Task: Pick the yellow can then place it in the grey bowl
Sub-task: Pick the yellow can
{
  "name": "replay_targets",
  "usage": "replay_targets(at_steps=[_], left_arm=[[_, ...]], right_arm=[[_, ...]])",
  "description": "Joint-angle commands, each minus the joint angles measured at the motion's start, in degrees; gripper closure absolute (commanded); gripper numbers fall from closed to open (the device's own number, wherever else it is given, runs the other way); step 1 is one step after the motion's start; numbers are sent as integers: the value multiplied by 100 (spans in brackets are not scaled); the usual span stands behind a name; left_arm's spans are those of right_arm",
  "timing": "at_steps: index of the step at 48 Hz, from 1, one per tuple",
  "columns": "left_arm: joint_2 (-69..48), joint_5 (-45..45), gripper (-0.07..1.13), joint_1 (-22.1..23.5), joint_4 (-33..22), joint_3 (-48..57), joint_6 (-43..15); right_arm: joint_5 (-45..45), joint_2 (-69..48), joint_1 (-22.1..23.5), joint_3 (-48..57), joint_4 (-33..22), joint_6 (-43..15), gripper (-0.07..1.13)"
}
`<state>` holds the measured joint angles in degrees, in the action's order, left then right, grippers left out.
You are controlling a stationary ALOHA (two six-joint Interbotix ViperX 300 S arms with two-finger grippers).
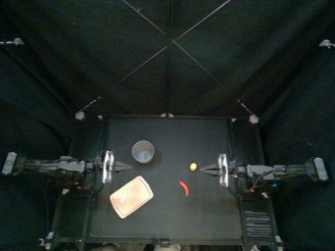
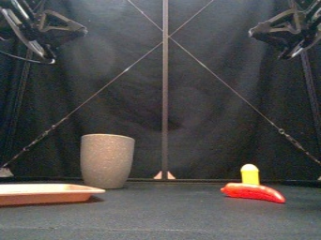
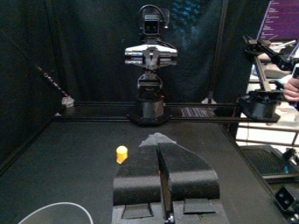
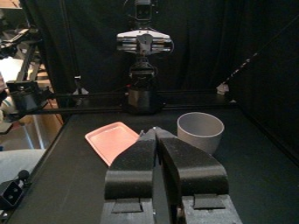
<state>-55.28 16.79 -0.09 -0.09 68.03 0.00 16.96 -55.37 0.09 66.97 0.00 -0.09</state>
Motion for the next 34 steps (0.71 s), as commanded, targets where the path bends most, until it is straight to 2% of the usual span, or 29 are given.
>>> replay_targets(at_steps=[1,10,24,29,34], left_arm=[[123,-88,109,-114,-9,-132,9],[352,-141,107,-246,-9,-141,9],[642,-105,106,-396,-9,-105,-9],[642,-97,106,-396,-9,-88,-9],[642,-97,106,-396,-9,-88,-9]], right_arm=[[0,237,176,105,-9,0,98],[-114,1037,791,404,26,-70,98],[-114,2030,1230,396,70,-141,94],[-79,2162,1362,360,220,-132,82],[-18,2188,1450,352,316,-123,60]])
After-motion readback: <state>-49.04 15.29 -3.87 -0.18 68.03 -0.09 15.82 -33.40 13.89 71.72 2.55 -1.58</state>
